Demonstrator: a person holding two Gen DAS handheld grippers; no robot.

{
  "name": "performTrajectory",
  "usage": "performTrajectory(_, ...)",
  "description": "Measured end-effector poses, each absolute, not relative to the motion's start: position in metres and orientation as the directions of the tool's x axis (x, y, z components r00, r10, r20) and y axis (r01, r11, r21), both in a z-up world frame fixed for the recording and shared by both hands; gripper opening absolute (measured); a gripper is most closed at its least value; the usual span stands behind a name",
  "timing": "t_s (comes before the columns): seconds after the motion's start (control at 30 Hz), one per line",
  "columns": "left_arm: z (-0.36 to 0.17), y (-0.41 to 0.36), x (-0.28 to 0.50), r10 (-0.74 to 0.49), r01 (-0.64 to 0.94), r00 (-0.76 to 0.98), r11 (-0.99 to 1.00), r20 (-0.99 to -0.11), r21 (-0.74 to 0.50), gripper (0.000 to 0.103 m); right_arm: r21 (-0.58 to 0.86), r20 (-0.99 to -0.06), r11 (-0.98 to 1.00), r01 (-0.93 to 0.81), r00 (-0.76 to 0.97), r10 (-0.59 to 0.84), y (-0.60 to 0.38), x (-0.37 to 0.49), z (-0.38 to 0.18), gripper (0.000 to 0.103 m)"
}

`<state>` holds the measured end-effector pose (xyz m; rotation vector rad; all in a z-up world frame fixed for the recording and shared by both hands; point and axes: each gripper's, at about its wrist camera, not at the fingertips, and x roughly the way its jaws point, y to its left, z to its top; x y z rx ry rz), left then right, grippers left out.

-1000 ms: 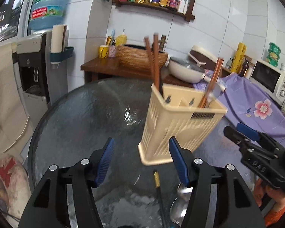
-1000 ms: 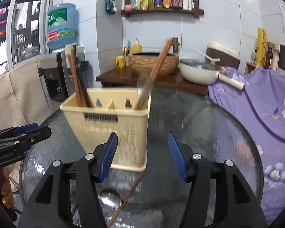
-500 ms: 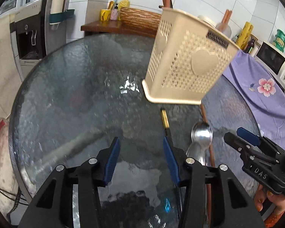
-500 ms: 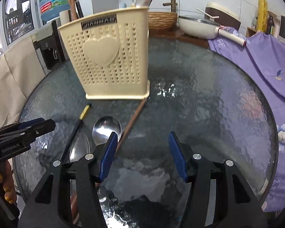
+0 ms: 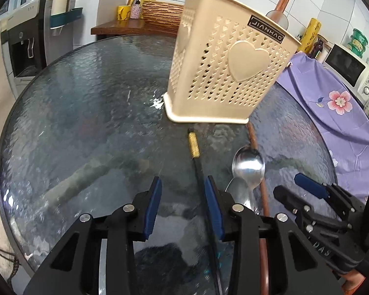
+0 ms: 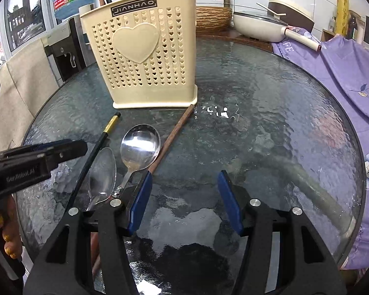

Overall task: Organize utensils
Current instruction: 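Withdraw both open tools from the holder back toward the table utensils, then close left tool on a black gold-tipped chopstick while right grasps a brown chopstick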

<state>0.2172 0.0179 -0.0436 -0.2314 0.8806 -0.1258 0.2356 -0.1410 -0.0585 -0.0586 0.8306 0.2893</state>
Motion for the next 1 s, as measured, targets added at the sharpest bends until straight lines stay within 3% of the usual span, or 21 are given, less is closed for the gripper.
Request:
performTrajectory(0.37,-0.047,-0.002,0.251,-0.186,0.041,0.601,0.978,-0.777,-0.203,0.023,0.088,-0.742,0.968,-0.236,0.632,0.222,-0.15,0.273,-0.046,0.053)
performTrajectory(0.73,-0.049,0.0,0.254,-0.172,0.045,0.599,0.982,-0.782,-0.181,0.011,0.148,-0.781,0.969,-0.199,0.577,0.238,-0.13,0.33,-0.056,0.034)
performTrajectory(0.9,-0.048,0.004,0.256,-0.171,0.046,0.599,0.983,-0.782,-0.179,0.01,0.084,-0.785,0.972,-0.219,0.587,0.2,-0.116,0.334,-0.058,0.034)
performTrajectory(1.0,-0.048,0.005,0.256,-0.171,0.048,0.599,0.983,-0.782,-0.178,0.01,0.06,-0.785,0.971,-0.233,0.589,0.19,-0.114,0.331,-0.059,0.025)
